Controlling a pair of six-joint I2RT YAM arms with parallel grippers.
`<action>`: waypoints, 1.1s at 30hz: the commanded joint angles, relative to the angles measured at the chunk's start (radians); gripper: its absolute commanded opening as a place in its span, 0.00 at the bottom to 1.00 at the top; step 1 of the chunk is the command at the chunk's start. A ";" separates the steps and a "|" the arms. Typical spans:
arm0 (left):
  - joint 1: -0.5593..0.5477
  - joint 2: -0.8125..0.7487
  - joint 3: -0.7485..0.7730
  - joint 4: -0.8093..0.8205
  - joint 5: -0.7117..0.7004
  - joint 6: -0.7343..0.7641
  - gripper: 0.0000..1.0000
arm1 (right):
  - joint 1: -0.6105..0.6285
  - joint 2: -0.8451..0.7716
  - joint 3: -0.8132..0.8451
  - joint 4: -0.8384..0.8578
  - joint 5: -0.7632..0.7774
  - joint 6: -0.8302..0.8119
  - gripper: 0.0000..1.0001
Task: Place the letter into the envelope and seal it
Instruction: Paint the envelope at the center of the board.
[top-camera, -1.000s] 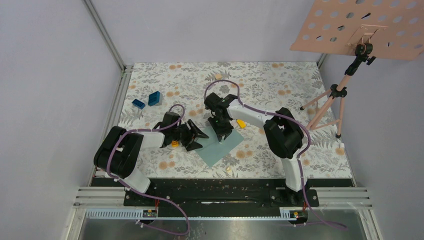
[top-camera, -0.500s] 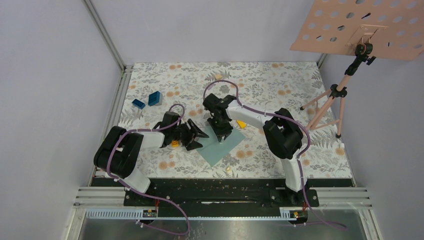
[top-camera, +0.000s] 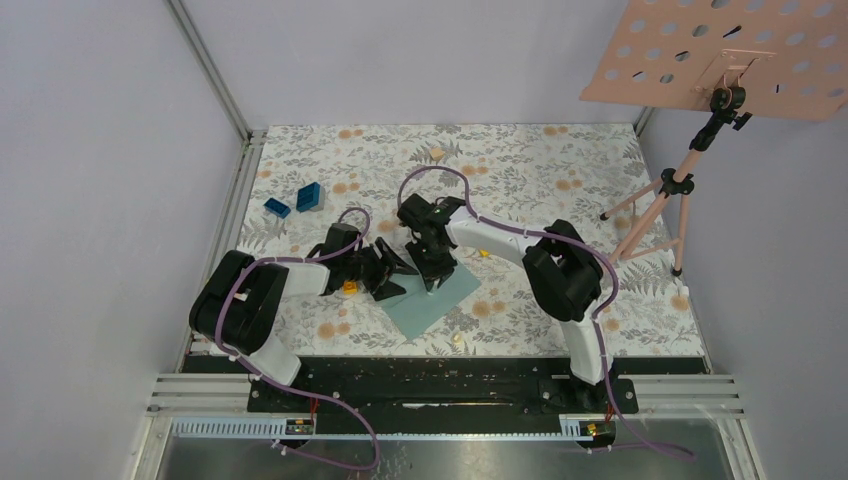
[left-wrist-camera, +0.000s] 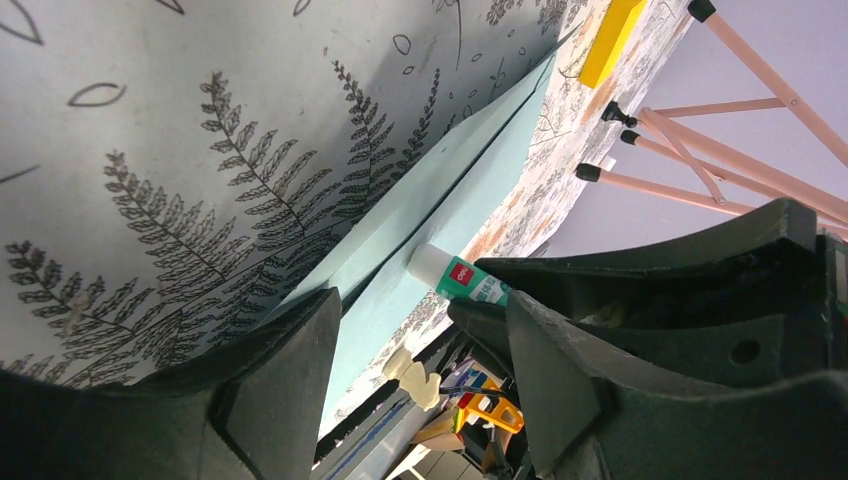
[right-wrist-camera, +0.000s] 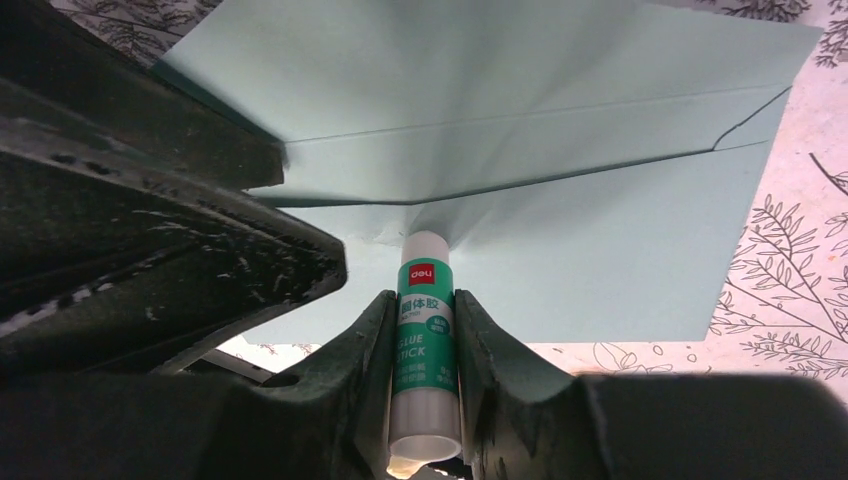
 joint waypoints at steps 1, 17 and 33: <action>0.006 -0.003 -0.007 0.050 0.035 -0.007 0.63 | -0.050 -0.044 -0.034 0.001 0.027 -0.011 0.00; 0.007 0.007 -0.009 0.059 0.038 -0.007 0.63 | -0.072 -0.051 -0.024 -0.009 0.019 -0.016 0.00; 0.008 0.016 -0.013 0.066 0.042 -0.011 0.63 | 0.000 0.001 0.057 -0.004 -0.016 0.007 0.00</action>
